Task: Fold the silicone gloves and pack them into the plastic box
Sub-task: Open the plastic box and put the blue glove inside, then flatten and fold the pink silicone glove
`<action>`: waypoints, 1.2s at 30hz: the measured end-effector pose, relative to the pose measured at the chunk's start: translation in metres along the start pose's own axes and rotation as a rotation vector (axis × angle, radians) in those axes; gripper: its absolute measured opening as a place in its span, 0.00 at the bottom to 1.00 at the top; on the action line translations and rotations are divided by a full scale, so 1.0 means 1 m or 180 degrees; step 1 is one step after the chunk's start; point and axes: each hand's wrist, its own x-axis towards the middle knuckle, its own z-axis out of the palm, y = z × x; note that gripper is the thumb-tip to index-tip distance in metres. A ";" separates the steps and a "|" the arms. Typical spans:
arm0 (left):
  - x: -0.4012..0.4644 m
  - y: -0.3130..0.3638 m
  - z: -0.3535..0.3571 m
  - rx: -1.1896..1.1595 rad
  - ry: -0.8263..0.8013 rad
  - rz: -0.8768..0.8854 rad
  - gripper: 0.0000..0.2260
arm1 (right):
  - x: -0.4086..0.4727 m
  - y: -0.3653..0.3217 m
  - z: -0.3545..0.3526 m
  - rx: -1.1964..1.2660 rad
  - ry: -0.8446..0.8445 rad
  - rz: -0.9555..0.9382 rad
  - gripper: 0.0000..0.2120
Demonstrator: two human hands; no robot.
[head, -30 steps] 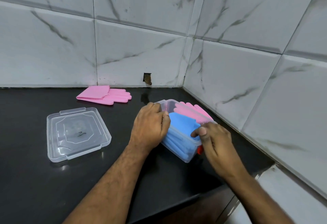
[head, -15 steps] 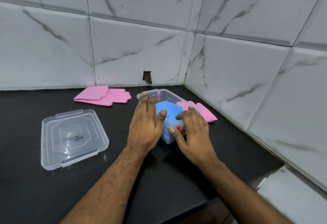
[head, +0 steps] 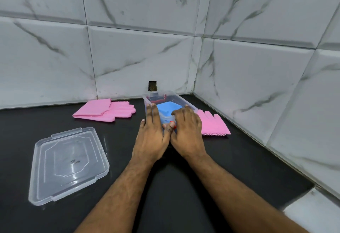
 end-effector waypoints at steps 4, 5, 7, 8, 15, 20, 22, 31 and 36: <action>0.010 -0.007 0.000 -0.0141 -0.0014 -0.0145 0.44 | 0.010 0.004 0.006 0.0425 0.0001 -0.0008 0.22; 0.012 -0.007 0.000 -0.0182 0.0001 -0.0160 0.45 | 0.013 0.007 0.006 0.0576 -0.0053 0.0006 0.27; 0.013 -0.006 0.000 -0.0216 0.0032 -0.0144 0.45 | 0.016 0.012 0.004 0.0844 -0.0213 0.0066 0.38; 0.013 -0.006 0.001 -0.0194 0.0048 -0.0115 0.44 | 0.016 0.015 0.003 0.0928 -0.0285 0.0150 0.43; 0.006 0.005 0.000 0.0234 0.0321 -0.0358 0.43 | 0.007 0.065 -0.010 -0.0484 -0.0780 0.1784 0.35; 0.001 0.008 -0.001 0.0809 -0.0219 -0.0741 0.47 | 0.008 0.077 -0.011 -0.0952 -0.0810 0.1674 0.23; 0.001 0.007 0.001 0.1054 -0.0539 -0.0660 0.45 | 0.010 0.074 -0.008 -0.1119 -0.0799 0.1558 0.21; 0.001 0.003 -0.006 -0.0471 -0.0045 -0.0625 0.39 | -0.015 0.011 -0.017 -0.1148 -0.0947 0.1048 0.20; -0.007 0.009 -0.007 -0.0912 -0.0698 -0.0520 0.42 | -0.045 -0.023 -0.027 -0.1120 -0.0808 0.0728 0.19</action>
